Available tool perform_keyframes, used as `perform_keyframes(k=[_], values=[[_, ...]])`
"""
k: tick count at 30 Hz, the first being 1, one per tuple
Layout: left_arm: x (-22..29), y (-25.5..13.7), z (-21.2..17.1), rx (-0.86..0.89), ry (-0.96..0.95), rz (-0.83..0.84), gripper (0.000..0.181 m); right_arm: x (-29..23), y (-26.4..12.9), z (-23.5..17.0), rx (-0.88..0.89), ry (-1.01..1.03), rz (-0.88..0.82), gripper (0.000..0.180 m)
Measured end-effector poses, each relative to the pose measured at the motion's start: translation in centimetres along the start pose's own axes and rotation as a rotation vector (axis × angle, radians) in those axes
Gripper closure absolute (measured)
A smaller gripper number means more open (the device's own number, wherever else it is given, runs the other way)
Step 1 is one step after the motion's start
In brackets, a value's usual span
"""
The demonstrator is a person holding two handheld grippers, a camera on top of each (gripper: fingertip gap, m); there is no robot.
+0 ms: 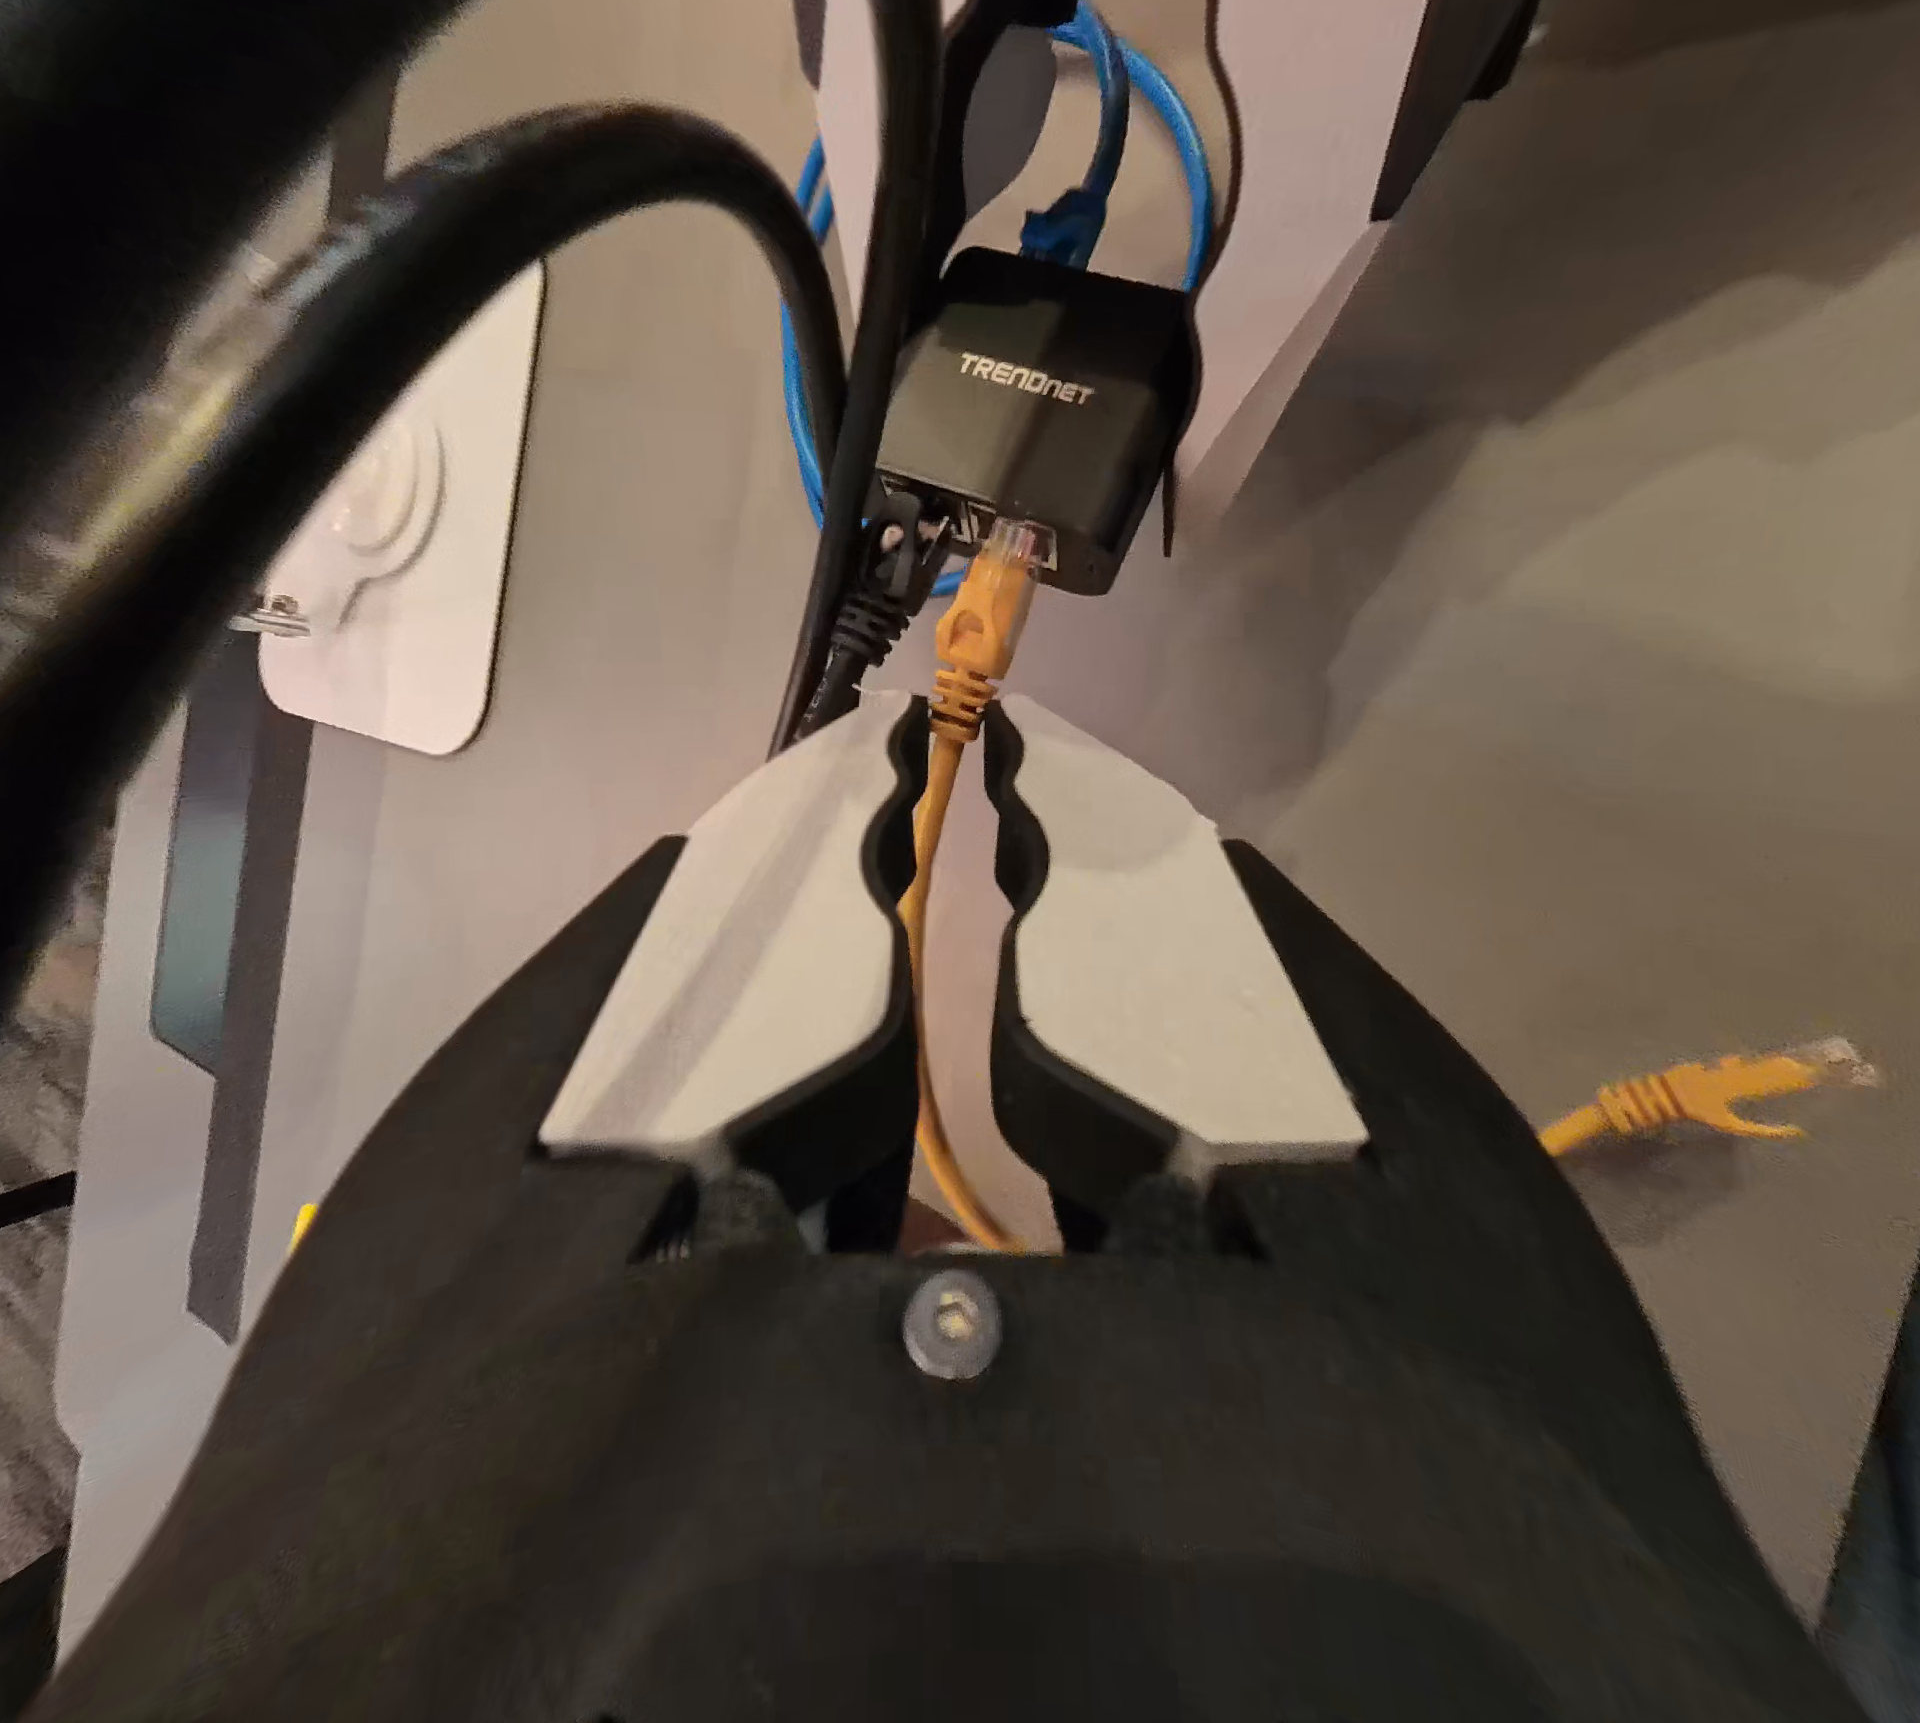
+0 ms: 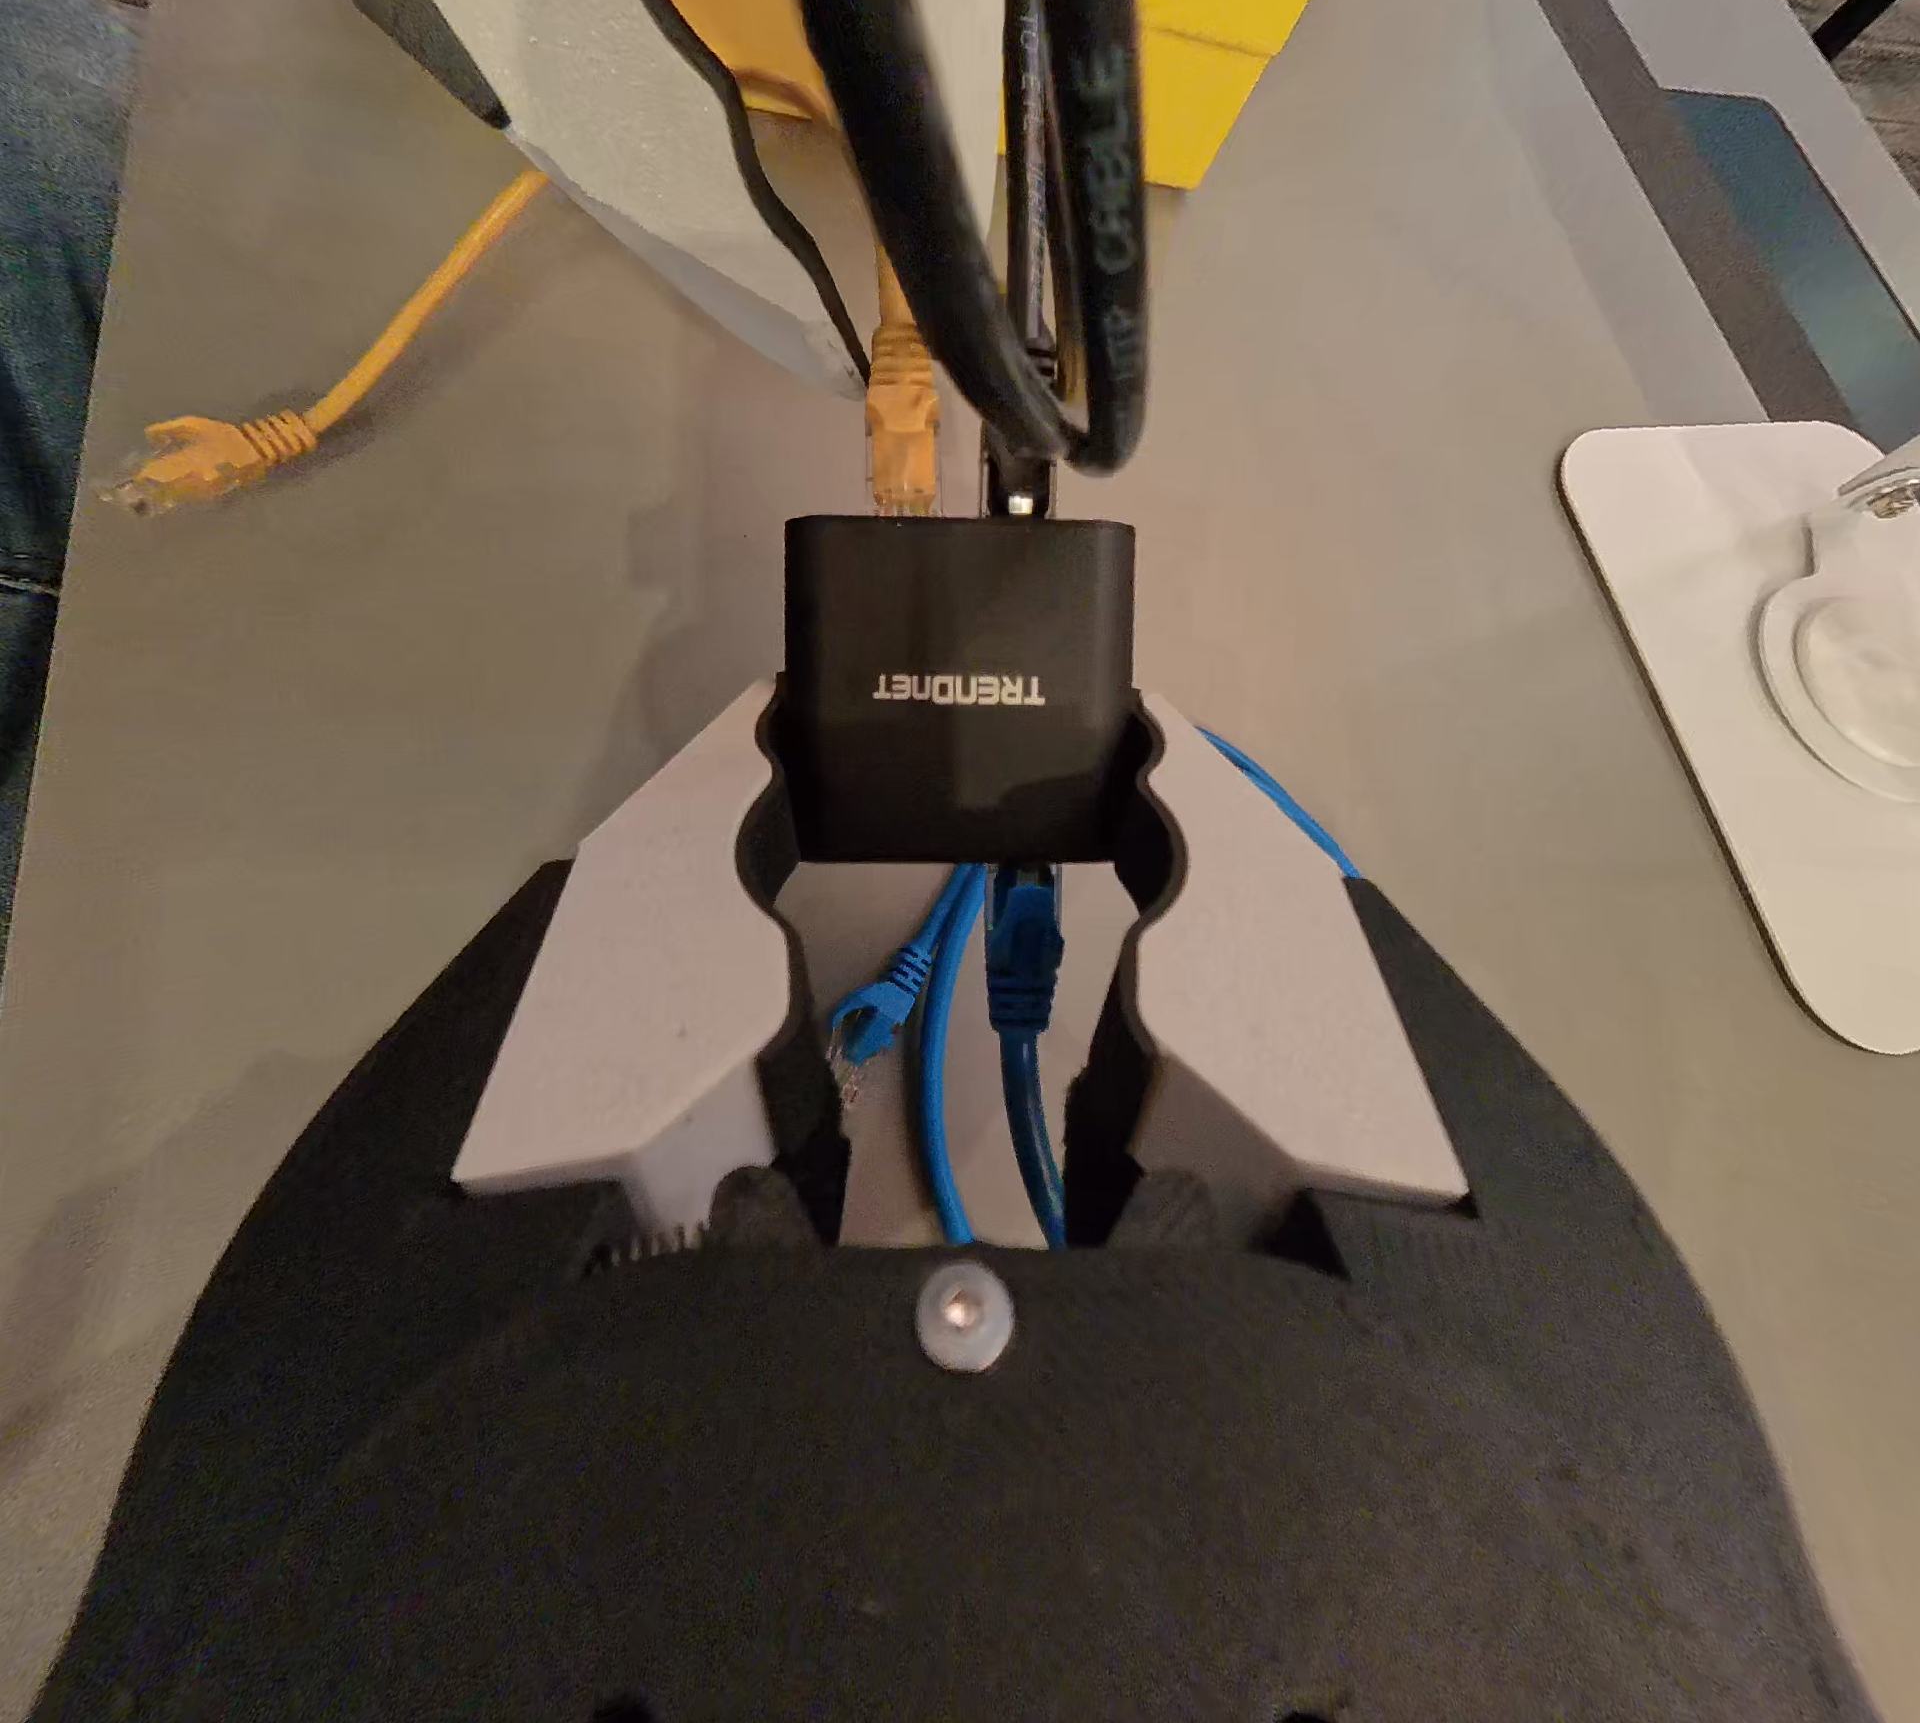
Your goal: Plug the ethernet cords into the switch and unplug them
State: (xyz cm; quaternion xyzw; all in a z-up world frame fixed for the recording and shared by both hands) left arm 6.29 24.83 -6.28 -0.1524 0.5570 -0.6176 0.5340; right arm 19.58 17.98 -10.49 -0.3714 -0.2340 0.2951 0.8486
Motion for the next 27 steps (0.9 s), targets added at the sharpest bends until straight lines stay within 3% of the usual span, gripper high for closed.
perform_keyframes(k=[11, 27], values=[[0.9, -0.4, 0.9, -0.006, 0.052, 0.119, 0.172, 0.0, 0.0, 0.0, 0.002, 0.009, 0.002, 0.121], [1.7, 0.2, 0.8, -0.01, 0.069, 0.163, 0.173, -0.2, 0.4, 0.1, -0.007, -0.012, -0.008, 0.122]])
Point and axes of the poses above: each gripper's, where its closed fingertips meet, y out along the fingers, z out of its top, x = y × z across the jaws, the point moved 9 cm from there along -y, back along the fingers, and after that the axes turned 13 degrees about -x, right-handed, at the moved point
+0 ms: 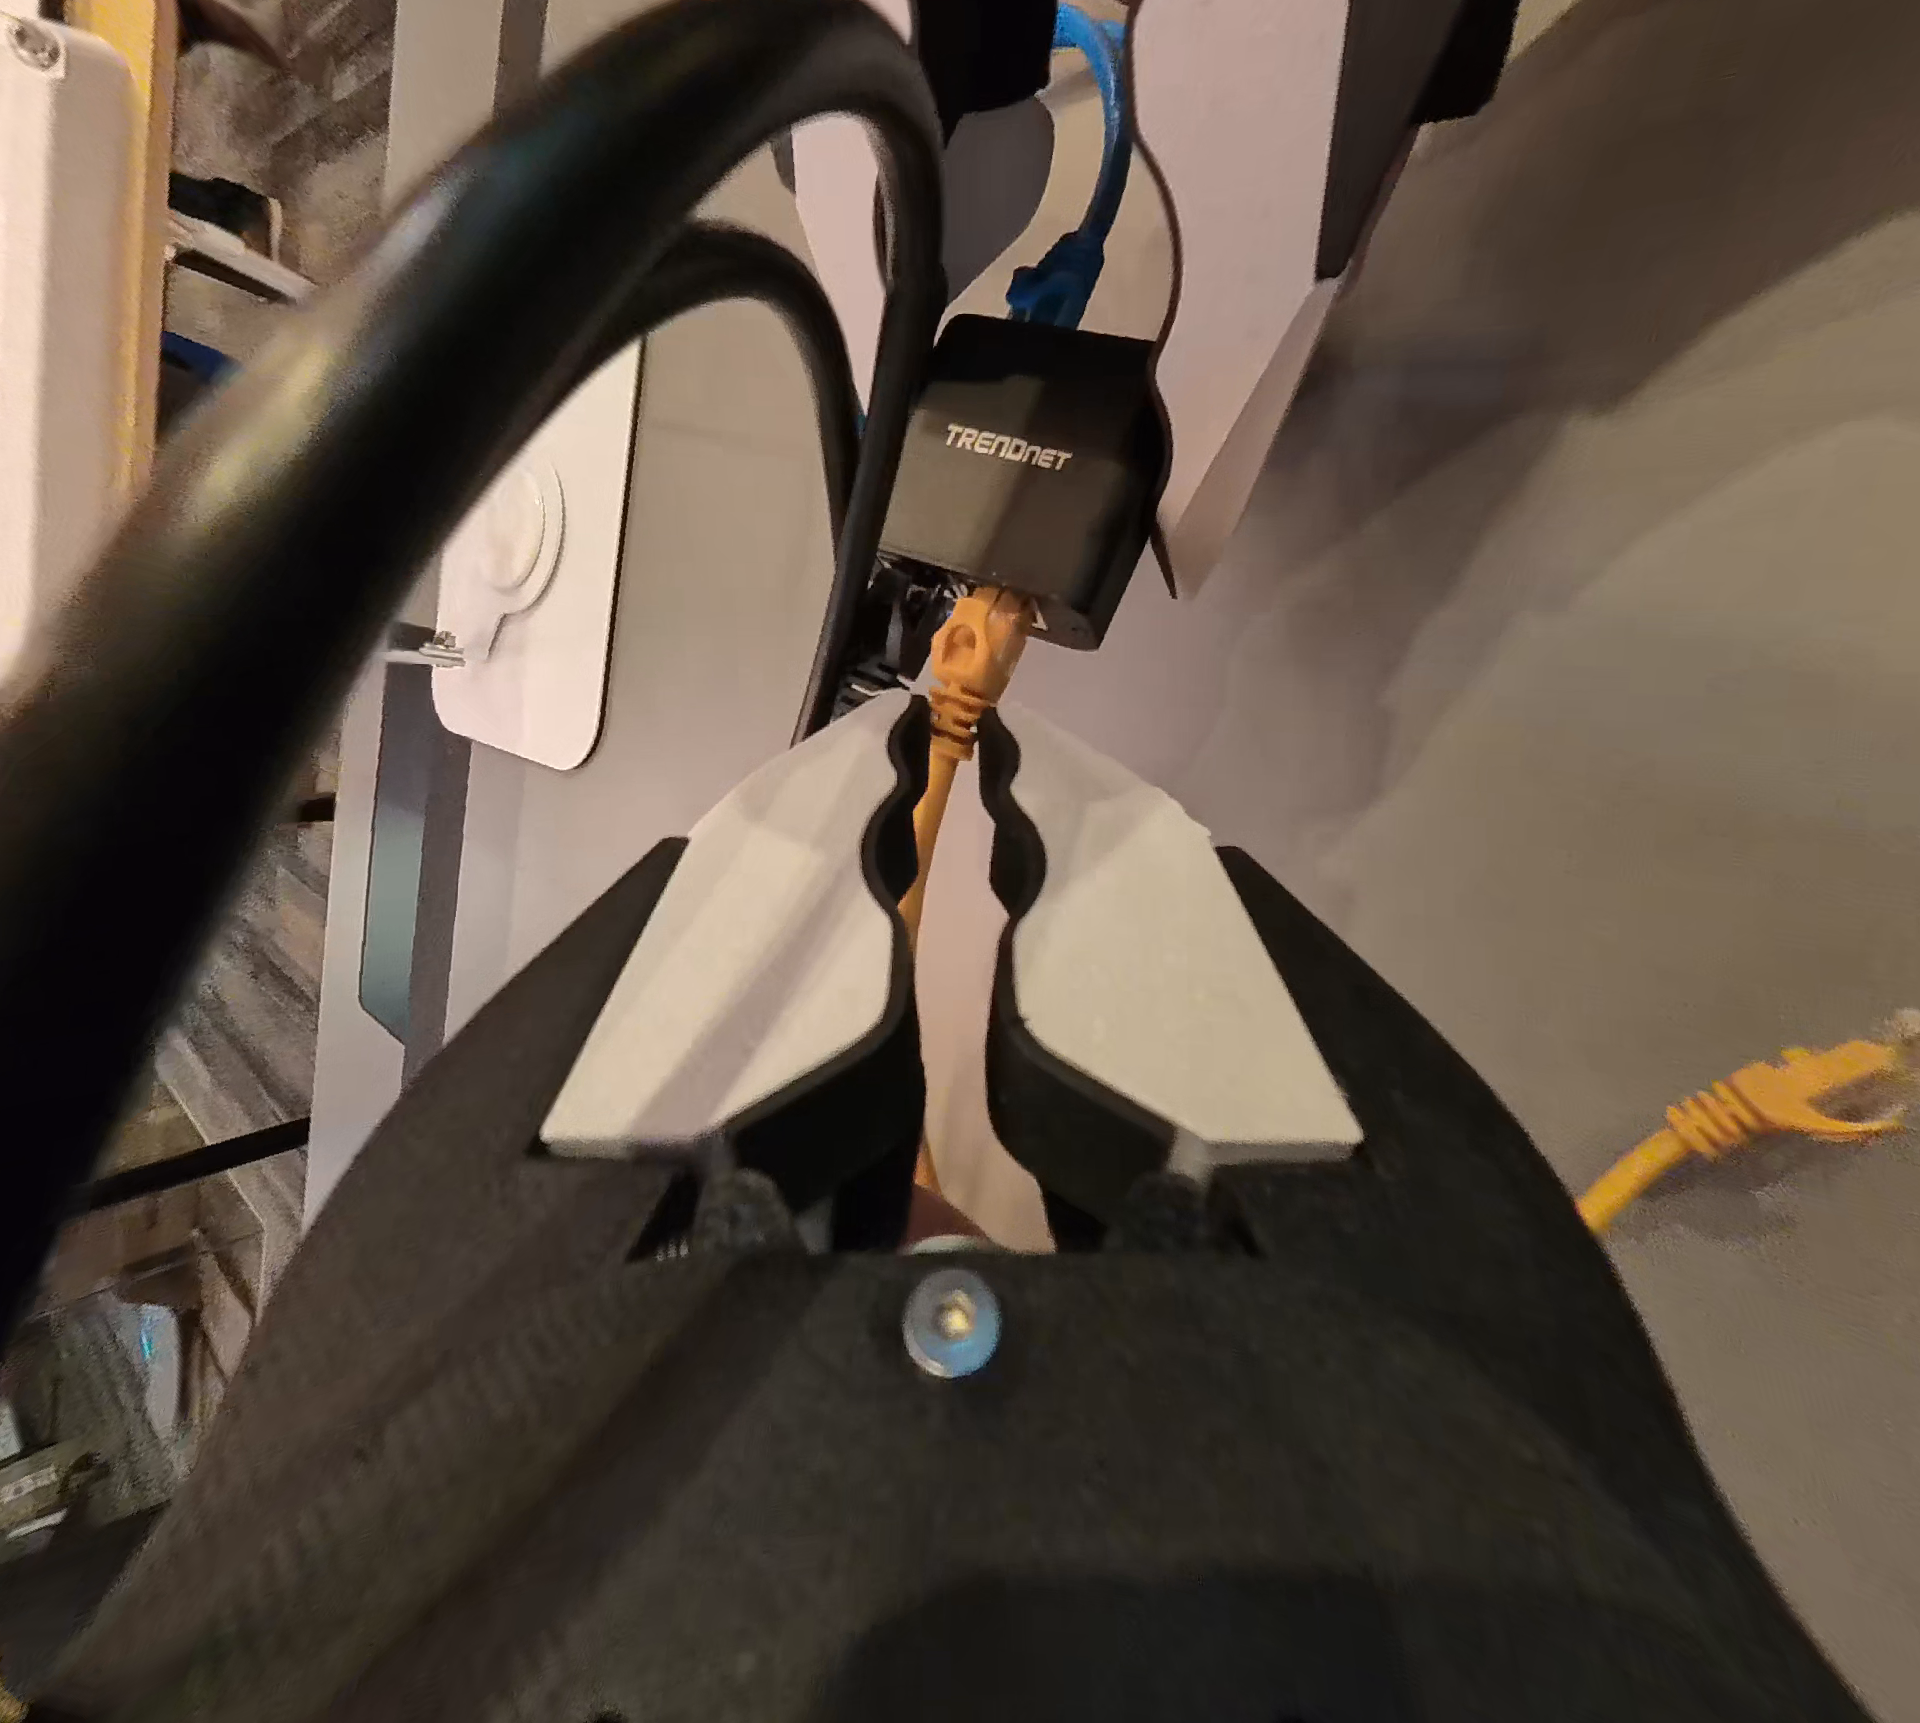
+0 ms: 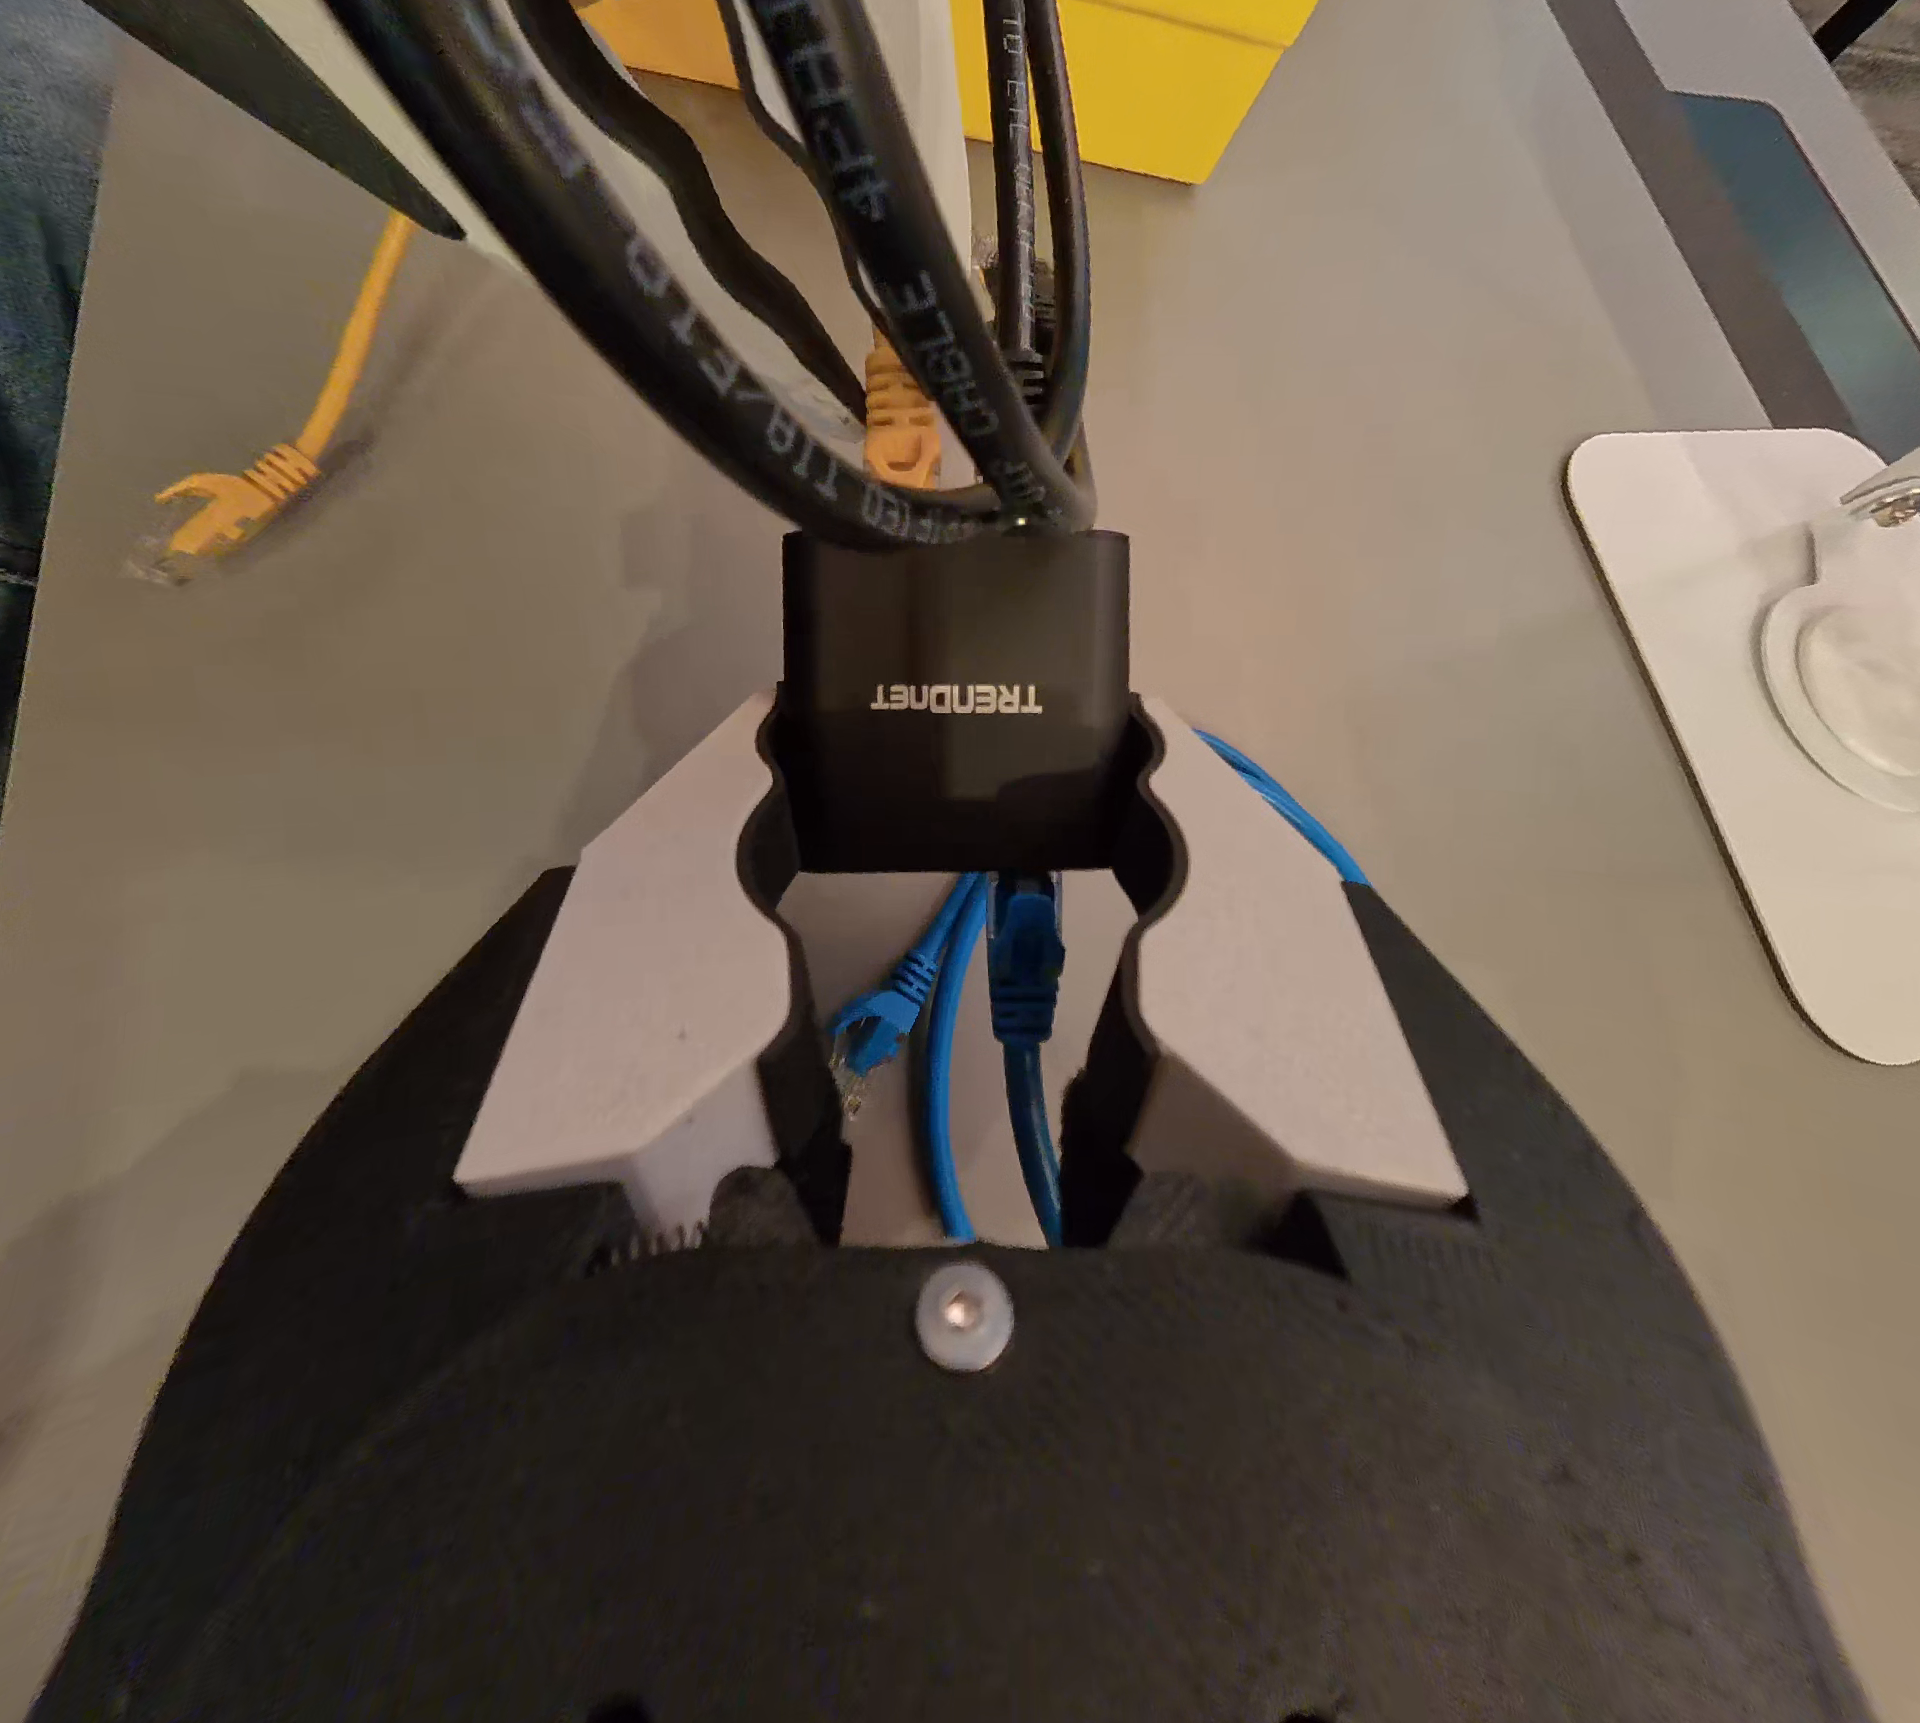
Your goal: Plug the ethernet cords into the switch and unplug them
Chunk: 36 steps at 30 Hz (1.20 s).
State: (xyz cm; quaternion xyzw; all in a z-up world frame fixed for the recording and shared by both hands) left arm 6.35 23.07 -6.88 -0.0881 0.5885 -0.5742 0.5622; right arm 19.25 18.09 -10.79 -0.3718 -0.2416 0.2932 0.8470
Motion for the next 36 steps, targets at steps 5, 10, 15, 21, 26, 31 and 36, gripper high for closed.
perform_keyframes(k=[5, 10, 15, 21, 26, 31, 36], values=[[-0.7, -0.4, -0.6, 0.0, -0.041, 0.019, 0.17, 0.2, -0.4, 0.6, 0.032, 0.026, -0.006, 0.12], [-1.3, -2.8, -1.4, 0.032, -0.114, 0.099, 0.158, 1.0, -1.6, 0.8, 0.023, 0.098, -0.051, 0.12], [-1.2, -5.4, -3.1, 0.112, -0.188, 0.145, 0.157, 1.5, -5.0, 1.5, 0.02, 0.153, -0.14, 0.12], [-1.3, -8.7, -5.0, 0.216, -0.308, 0.266, 0.16, 2.9, -11.0, 2.3, 0.038, 0.222, -0.27, 0.12], [-0.2, -6.8, -6.2, 0.153, -0.345, 0.215, 0.163, 5.1, -18.9, 2.0, 0.117, 0.28, -0.383, 0.12], [0.6, -5.5, -5.9, 0.131, -0.3, 0.187, 0.163, 6.8, -26.0, 0.9, 0.159, 0.31, -0.48, 0.12], [1.2, -4.3, -6.0, 0.103, -0.295, 0.14, 0.163, 7.8, -32.1, 0.1, 0.212, 0.324, -0.563, 0.12]])
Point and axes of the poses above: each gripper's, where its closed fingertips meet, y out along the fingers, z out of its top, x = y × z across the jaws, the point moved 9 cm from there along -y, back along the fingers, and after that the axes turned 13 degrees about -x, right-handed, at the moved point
